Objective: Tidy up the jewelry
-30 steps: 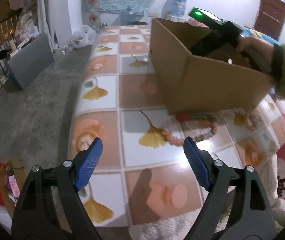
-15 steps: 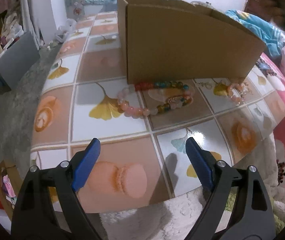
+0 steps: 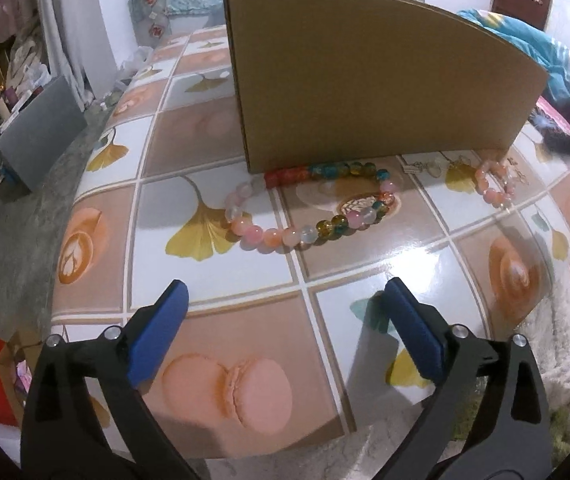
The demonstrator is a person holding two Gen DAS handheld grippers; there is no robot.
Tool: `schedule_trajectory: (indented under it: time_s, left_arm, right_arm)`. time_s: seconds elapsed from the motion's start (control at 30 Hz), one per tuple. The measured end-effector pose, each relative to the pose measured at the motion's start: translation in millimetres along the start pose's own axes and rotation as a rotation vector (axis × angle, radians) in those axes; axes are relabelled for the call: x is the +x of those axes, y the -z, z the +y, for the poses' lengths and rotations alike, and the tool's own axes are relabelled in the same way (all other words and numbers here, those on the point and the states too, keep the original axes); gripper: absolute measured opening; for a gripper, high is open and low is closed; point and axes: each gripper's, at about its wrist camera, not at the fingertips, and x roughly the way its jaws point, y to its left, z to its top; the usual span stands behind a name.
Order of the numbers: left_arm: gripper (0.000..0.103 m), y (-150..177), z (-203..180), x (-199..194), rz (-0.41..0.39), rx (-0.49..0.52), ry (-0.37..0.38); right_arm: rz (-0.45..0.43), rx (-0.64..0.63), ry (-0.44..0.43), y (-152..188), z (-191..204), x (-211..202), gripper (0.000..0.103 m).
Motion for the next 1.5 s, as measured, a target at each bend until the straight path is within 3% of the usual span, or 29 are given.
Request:
schedule_trajectory:
  time_s: [0.13,0.4,0.6,0.8,0.9,1.1,1.33,1.5]
  left_arm:
    - [0.095,0.2,-0.3,-0.4,-0.003,0.001,0.0]
    - [0.096,8.0,-2.4,-2.7,-0.053,-0.004,-0.013]
    - [0.096,7.4,3.6,-6.4,-0.066,0.029,0.02]
    - [0.093,-5.5,30.0,-25.4,-0.18,-0.04,0.105]
    - [0.076,-16.0,39.5,-24.0,-0.184,-0.057,0.112]
    - [0.053,-33.7,48.0,-9.7,-0.155,-0.053,0.128]
    - [0.038,-41.4,45.1,14.8,-0.062,-0.031,0.146]
    - [0.027,-39.2,43.6,17.7,-0.059,-0.018,0.131]
  right_arm:
    - [0.013,0.043,-0.051,4.2,5.3,23.3,0.07]
    - [0.052,-0.003,-0.066,-7.5,30.1,54.9,0.048]
    - [0.085,-0.012,-0.021,-12.2,37.8,74.5,0.038]
    - [0.098,-0.03,0.027,-13.8,42.4,81.8,0.034]
    - [0.105,-0.031,0.043,-14.2,43.3,84.9,0.032]
    - [0.115,-0.06,0.097,-15.2,50.1,90.7,0.027]
    - [0.121,-0.077,0.133,-19.3,51.5,94.3,0.023]
    - [0.132,-0.068,0.144,-21.1,48.6,99.5,0.02]
